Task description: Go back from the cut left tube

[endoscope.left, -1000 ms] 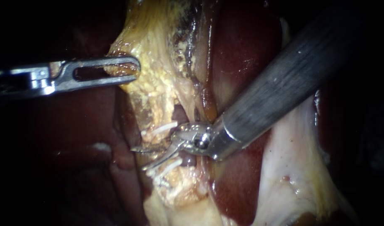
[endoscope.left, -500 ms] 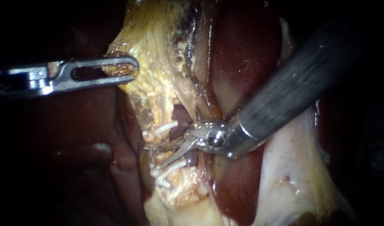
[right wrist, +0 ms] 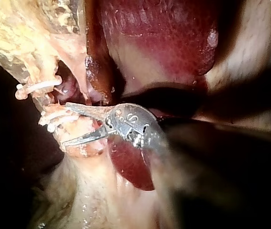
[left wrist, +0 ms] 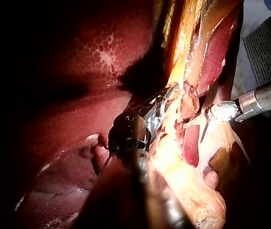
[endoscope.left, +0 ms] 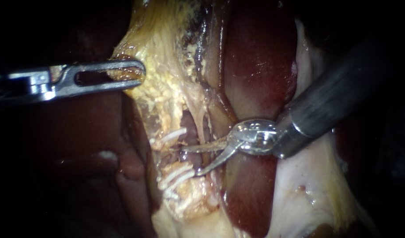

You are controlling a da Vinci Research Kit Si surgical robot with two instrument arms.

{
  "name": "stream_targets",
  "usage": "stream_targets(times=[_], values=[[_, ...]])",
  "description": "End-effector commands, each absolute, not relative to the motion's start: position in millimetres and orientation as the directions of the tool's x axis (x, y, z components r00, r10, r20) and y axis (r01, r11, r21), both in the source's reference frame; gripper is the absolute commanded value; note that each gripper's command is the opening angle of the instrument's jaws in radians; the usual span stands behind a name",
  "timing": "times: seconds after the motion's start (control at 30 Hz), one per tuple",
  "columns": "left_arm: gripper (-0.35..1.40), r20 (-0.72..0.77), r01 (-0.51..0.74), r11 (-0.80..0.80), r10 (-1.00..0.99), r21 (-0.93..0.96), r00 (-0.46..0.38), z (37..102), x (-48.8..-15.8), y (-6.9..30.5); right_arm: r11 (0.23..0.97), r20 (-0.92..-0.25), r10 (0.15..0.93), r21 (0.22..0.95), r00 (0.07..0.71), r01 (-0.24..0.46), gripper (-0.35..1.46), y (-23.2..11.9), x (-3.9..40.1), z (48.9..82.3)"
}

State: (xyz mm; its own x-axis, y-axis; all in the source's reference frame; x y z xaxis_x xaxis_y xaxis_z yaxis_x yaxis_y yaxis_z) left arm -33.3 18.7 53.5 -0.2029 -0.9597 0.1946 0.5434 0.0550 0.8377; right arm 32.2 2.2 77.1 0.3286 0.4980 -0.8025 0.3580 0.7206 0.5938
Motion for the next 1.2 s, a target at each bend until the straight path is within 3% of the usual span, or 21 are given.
stream_targets(times=[0.03, 0.53, 0.87, 1.2], values=[[-0.35, 0.195, 0.543, 0.055, -0.96, 0.838, -0.203, 53.6, -33.3, 18.6, 0.736, -0.815, 0.482, 0.575, 0.321, 0.357, 1.33, 2.4, 31.8, 76.7], [-0.35, 0.197, 0.544, 0.057, -0.959, 0.837, -0.203, 54.0, -33.4, 18.5, 0.897, -0.932, 0.257, 0.328, 0.257, 0.296, 1.43, 7.7, 25.4, 69.9], [-0.35, 0.199, 0.544, 0.058, -0.959, 0.837, -0.203, 54.5, -33.6, 18.4, 0.91, -0.941, 0.223, 0.294, 0.254, 0.293, 1.43, 8.2, 24.6, 69.2], [-0.35, 0.202, 0.557, 0.075, -0.964, 0.827, -0.17, 58.9, -35.9, 17.1, 0.926, -0.93, 0.233, 0.301, 0.283, 0.228, 1.43, 8.0, 24.2, 69.3]])
